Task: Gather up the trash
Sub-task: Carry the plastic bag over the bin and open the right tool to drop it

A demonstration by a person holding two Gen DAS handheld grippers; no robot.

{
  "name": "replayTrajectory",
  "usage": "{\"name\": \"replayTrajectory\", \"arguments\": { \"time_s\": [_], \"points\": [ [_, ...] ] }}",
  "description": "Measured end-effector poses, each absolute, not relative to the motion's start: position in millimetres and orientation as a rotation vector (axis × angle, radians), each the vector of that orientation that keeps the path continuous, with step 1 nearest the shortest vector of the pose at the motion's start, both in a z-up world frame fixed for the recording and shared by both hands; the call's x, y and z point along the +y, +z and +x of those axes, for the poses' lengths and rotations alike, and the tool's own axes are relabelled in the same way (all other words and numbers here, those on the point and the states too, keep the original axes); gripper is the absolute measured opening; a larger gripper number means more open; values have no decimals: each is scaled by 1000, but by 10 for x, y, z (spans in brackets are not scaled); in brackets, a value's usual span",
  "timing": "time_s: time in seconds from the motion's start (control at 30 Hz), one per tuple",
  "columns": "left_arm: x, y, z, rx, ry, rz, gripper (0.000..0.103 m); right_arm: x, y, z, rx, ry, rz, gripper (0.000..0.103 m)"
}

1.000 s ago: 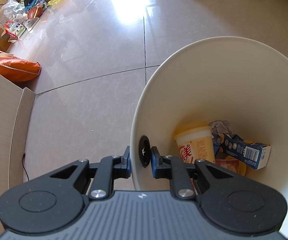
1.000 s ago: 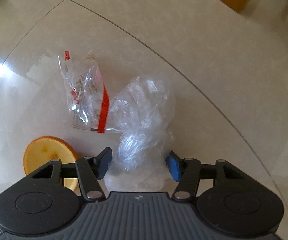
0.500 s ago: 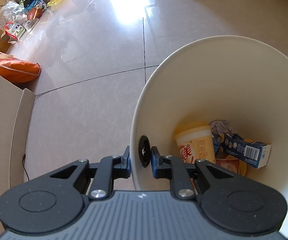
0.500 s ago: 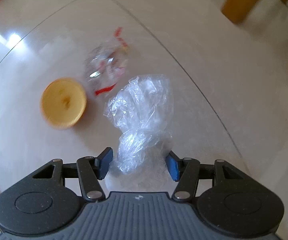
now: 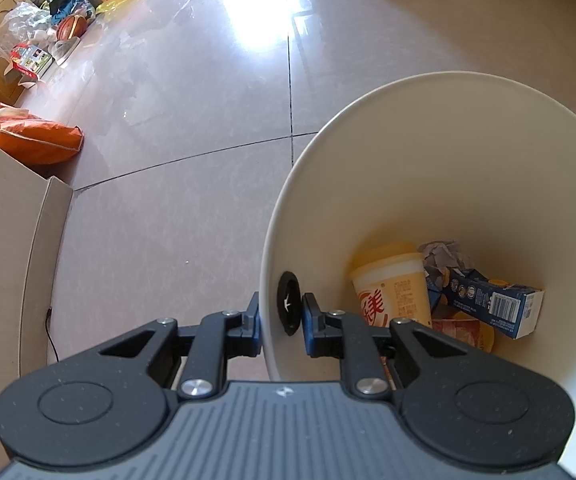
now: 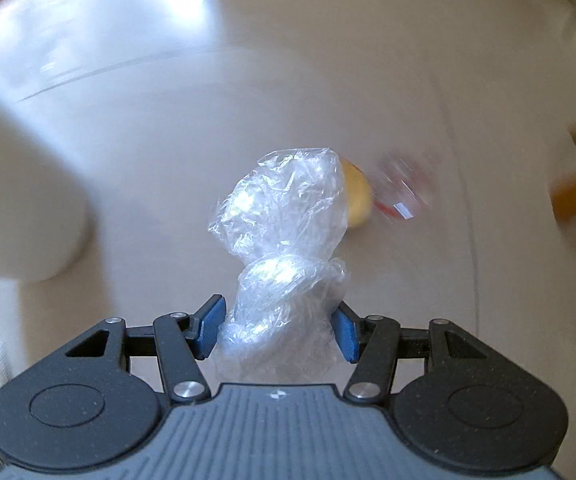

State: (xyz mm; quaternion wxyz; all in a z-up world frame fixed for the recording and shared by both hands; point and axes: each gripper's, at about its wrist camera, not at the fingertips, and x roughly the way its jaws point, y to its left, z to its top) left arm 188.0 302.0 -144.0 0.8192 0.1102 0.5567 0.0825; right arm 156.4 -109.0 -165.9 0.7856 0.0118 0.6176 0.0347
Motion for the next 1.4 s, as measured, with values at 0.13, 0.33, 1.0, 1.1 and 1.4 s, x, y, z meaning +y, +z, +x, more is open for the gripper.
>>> {"name": "replayTrajectory", "arguments": {
  "time_s": [0.13,0.33,1.0,1.1,1.4],
  "points": [
    [3046,-1432,1887,1187,174,227,17,-506,-1135,1696,1218,260,-81,62],
    [3041,-1432,1886,1186,174,229,17,235,-580,1926,1080,469,-119,62],
    [3088,-1421,1889,1186,166,210,17,1359,-358,2263,987,686,-146,85],
    [3090,-1424,1891,1187,166,208,17,1297,-376,2260,993,666,-146,85],
    [3090,-1428,1890,1187,167,205,17,942,-451,2236,982,597,-149,86]
  ]
}}
